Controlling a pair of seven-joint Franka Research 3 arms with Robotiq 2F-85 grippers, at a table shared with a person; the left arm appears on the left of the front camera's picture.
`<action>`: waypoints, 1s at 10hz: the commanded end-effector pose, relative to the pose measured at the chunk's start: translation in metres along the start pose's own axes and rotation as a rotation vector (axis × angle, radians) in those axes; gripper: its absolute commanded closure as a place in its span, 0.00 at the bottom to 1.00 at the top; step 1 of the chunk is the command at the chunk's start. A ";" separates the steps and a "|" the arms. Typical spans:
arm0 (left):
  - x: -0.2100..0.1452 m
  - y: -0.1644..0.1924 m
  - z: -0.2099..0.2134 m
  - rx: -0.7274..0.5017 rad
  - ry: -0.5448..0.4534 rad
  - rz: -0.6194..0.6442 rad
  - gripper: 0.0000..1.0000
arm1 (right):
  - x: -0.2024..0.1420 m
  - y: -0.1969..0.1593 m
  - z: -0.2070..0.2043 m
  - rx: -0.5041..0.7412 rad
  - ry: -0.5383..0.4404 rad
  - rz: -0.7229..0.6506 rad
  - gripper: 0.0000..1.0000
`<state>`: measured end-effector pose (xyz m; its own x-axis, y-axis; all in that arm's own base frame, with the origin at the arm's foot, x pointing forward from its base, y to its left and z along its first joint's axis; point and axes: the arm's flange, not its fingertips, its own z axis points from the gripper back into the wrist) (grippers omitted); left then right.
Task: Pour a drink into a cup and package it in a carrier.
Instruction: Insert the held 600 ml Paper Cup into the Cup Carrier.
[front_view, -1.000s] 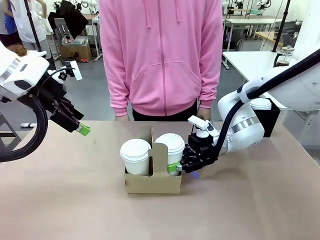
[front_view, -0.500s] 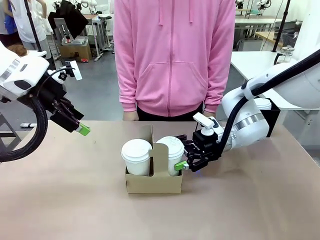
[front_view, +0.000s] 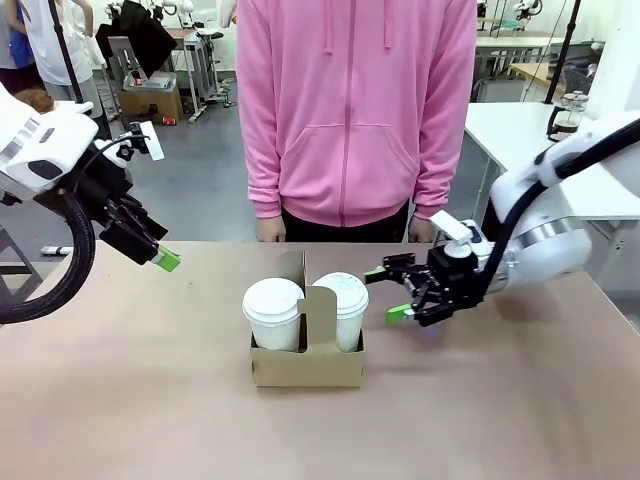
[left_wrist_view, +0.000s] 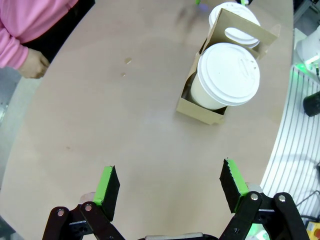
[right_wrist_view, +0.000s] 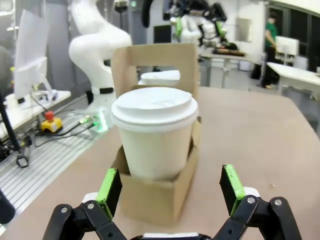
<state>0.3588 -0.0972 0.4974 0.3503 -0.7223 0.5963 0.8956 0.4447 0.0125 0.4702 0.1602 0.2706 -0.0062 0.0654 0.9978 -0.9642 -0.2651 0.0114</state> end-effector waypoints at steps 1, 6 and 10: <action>0.001 -0.001 0.000 -0.014 -0.016 0.003 0.00 | 0.032 0.028 0.049 -0.177 0.088 -0.074 0.00; 0.001 -0.001 0.000 -0.014 -0.016 0.003 0.00 | 0.093 0.106 0.176 -0.549 0.314 -0.419 0.00; 0.001 -0.001 0.000 -0.014 -0.016 0.003 0.00 | 0.089 0.125 0.187 -0.681 0.354 -0.467 0.00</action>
<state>0.3585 -0.0977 0.4978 0.3495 -0.7238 0.5950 0.8960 0.4438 0.0136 0.4038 -0.0544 0.3720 0.4256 0.3525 0.8335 -0.8599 0.4444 0.2512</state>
